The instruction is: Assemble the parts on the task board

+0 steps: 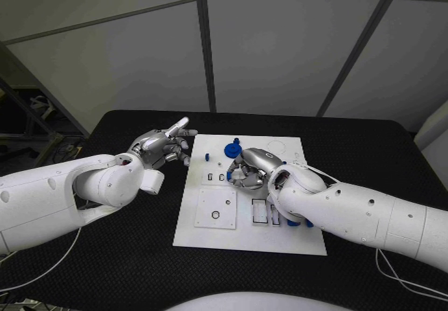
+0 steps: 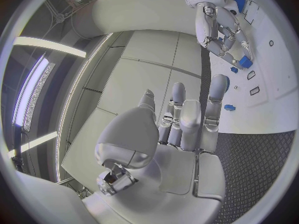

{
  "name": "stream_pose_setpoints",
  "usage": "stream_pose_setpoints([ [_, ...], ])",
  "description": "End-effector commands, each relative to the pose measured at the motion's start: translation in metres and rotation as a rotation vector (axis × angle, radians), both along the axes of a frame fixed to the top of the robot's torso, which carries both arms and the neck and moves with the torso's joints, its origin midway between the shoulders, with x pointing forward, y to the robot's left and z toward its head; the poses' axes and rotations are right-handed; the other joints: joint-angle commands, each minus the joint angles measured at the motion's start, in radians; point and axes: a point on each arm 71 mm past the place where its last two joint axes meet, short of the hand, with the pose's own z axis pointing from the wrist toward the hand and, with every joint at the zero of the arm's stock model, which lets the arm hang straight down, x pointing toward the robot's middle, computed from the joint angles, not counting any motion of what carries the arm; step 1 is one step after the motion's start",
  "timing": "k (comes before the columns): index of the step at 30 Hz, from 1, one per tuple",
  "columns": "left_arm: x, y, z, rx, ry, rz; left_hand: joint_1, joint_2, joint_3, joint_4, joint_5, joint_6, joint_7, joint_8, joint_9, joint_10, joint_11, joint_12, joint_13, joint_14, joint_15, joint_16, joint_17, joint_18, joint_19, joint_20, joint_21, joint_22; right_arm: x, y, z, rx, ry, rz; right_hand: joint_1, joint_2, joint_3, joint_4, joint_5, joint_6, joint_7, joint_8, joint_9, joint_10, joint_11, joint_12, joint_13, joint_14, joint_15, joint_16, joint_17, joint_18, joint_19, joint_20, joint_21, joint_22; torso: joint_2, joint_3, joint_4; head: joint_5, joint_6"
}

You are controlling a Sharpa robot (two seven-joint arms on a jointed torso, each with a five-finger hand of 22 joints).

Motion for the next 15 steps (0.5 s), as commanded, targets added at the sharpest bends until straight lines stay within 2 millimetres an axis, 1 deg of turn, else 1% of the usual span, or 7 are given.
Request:
stream_pose_setpoints([
  [1,0.0005,-0.0005,0.0014,-0.005,-0.007,-0.005,0.011,-0.001,-0.002,-0.006,-0.006,-0.006,0.002,0.006,-0.001,-0.004,0.000,-0.003,-0.001,-0.002,0.000,0.003,0.000,0.124,-0.004,0.000,-0.005,-0.001,-0.0016,0.0002,-0.0046,-0.036,0.021,0.006,-0.008,0.005,0.003,-0.004,-0.002,0.004,0.001,0.002,0.033,-0.007,0.002,-0.005,-0.003,0.094,0.001,-0.006,0.227,0.000,-0.008,-0.001,-0.006,-0.002,0.000,0.0001,-0.0001,-0.001,-0.001],
  [15,0.0008,0.0002,0.0010,-0.003,-0.004,-0.003,0.011,-0.001,-0.003,-0.006,-0.006,-0.008,0.002,0.006,-0.002,-0.005,0.000,-0.003,-0.001,-0.001,0.000,0.003,0.000,0.124,-0.004,0.000,-0.005,-0.001,-0.0028,0.0014,-0.0041,-0.043,0.016,0.009,-0.017,-0.001,0.004,-0.007,-0.009,-0.013,0.009,-0.007,0.032,-0.021,0.008,-0.023,-0.016,0.089,0.007,-0.017,0.214,0.003,-0.022,0.004,-0.017,-0.016,0.000,-0.0001,0.0005,-0.002,-0.005],
])
